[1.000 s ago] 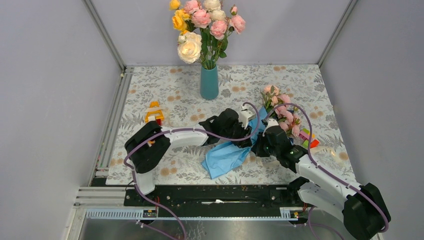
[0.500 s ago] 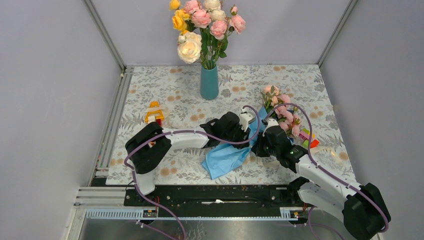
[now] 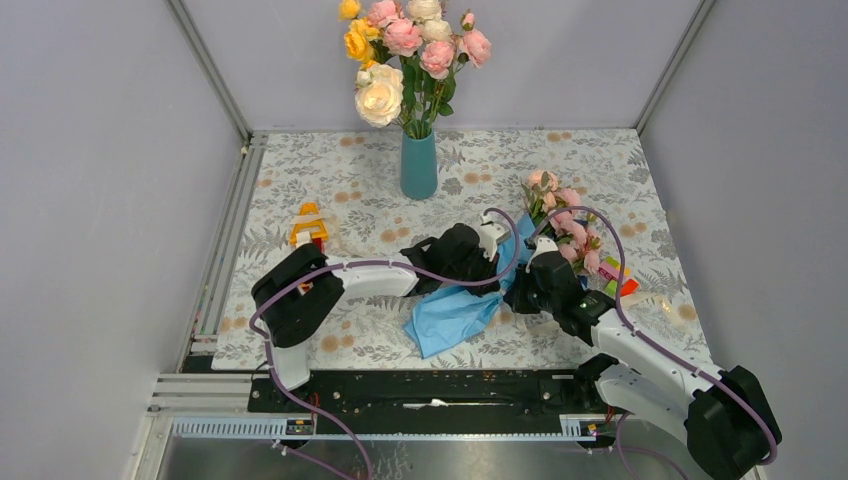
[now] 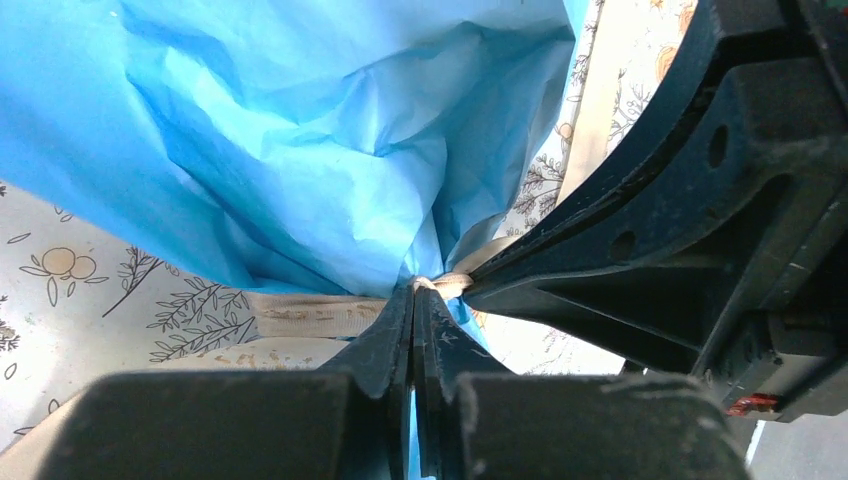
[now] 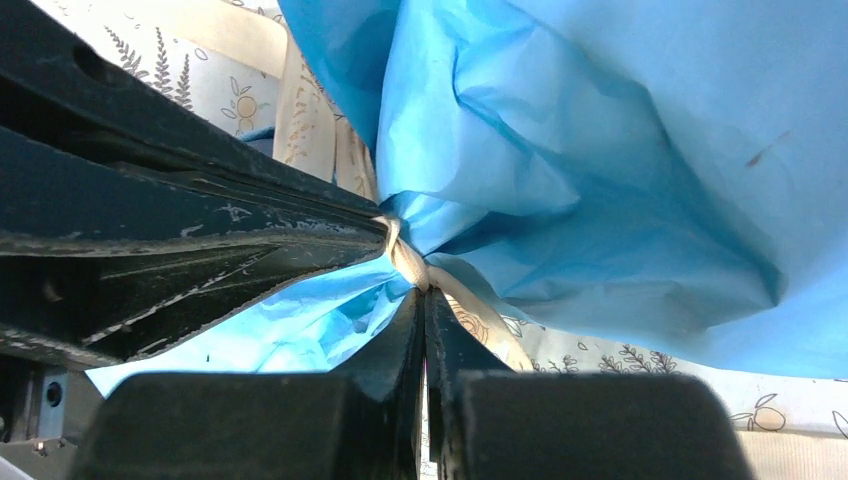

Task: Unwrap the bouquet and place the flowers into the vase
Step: Untie the ribbon from the wrapping paper.

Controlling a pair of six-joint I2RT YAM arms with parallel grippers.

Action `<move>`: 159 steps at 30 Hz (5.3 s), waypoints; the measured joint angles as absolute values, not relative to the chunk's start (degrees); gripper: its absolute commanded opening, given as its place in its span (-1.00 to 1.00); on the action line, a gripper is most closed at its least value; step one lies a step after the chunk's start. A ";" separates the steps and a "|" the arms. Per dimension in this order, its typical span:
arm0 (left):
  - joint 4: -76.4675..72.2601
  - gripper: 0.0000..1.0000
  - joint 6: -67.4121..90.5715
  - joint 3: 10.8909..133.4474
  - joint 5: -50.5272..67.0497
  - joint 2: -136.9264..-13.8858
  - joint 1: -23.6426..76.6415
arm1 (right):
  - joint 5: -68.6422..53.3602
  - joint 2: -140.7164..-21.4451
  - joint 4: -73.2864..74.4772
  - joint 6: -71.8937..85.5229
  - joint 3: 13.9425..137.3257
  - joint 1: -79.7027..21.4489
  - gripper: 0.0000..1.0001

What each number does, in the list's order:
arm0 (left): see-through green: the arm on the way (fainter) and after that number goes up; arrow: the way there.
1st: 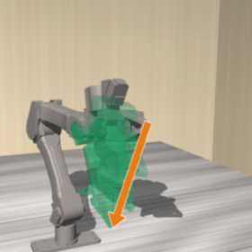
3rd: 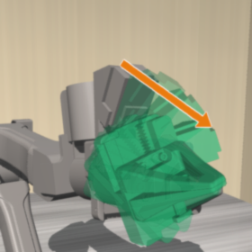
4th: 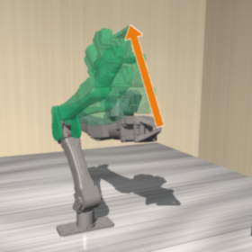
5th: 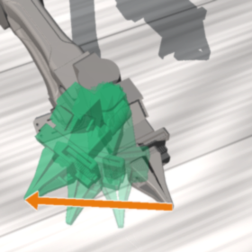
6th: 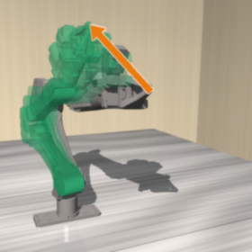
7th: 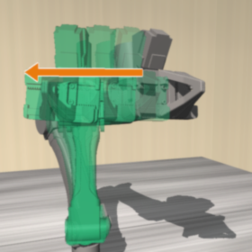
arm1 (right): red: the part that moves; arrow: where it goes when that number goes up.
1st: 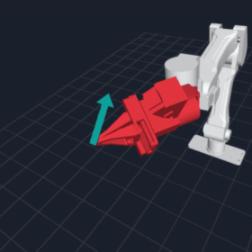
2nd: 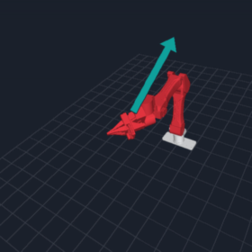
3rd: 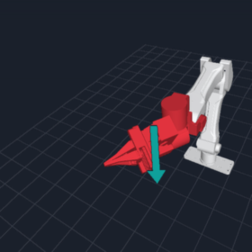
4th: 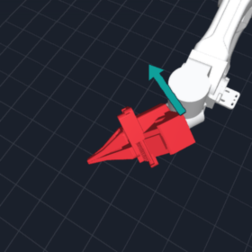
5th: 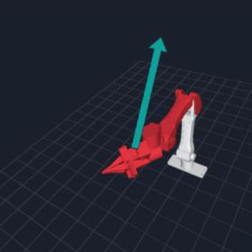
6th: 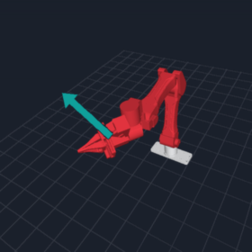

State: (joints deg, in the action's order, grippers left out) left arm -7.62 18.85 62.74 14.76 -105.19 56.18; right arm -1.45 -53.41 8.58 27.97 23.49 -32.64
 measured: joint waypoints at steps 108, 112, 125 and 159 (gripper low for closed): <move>-2.76 -0.38 34.72 61.80 13.74 -101.21 50.22 | -1.19 -57.80 6.94 24.82 28.08 -33.04 -0.80; -1.17 -0.34 37.80 61.78 11.16 -101.19 50.57 | -1.19 -57.87 6.92 24.82 28.08 -33.01 -0.80; -2.04 -0.27 47.03 60.60 10.70 -100.47 50.59 | -2.24 -58.89 5.48 24.38 27.99 -33.01 -0.67; -2.68 -0.81 49.82 60.62 10.39 -103.79 50.96 | -2.92 -69.12 -3.31 22.63 27.99 -33.01 -1.00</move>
